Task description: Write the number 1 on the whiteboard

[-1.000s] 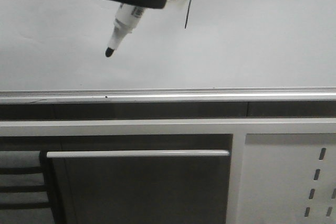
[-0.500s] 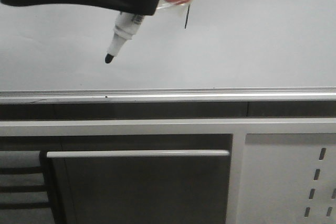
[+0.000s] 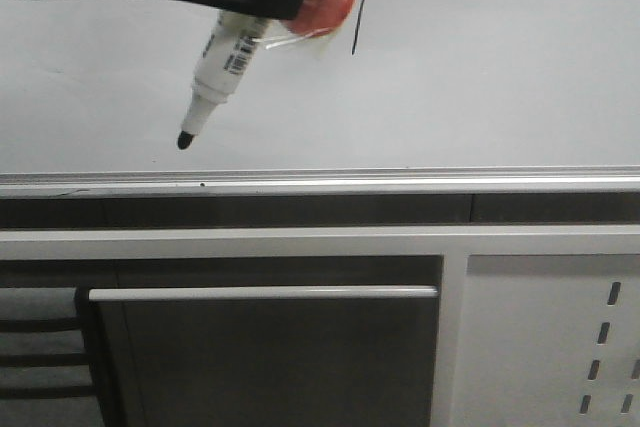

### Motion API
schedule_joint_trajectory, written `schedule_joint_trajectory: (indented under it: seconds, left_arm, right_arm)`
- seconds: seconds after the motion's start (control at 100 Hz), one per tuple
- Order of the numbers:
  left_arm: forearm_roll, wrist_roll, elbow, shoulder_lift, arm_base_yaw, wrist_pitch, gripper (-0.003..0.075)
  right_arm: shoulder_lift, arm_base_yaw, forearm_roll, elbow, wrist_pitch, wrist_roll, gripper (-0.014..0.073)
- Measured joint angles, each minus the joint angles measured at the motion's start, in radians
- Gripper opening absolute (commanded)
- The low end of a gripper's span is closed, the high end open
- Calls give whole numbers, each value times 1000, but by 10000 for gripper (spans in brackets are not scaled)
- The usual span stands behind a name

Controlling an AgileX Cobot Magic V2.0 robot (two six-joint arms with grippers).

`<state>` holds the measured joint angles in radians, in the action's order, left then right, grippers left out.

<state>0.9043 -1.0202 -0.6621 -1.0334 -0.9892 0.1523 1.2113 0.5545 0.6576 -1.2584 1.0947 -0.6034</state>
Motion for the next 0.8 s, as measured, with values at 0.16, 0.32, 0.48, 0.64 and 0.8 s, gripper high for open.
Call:
schedule_joint_trajectory:
  seconds: [0.16,0.32,0.48,0.64,0.8]
  left_arm:
    - [-9,-11,-2,0,0,7,-20]
    - [-9,-11,-2,0,0,4,-20]
    - [-4,-3,-4,0,0,-50,-20]
    - [35,-3,6,11,0,-164,-20]
    - [146,-3,40,21,-26,-431,-20]
  right_arm:
    - [0,0,0,0,0,-1,8]
    - [2,-2,0,0,0,-1,280]
    - [-5,-68,4,0,3,20,366]
    - [-61,-191,4,0,-15,37,366]
    - [-146,-295,4,2,-38,40,366]
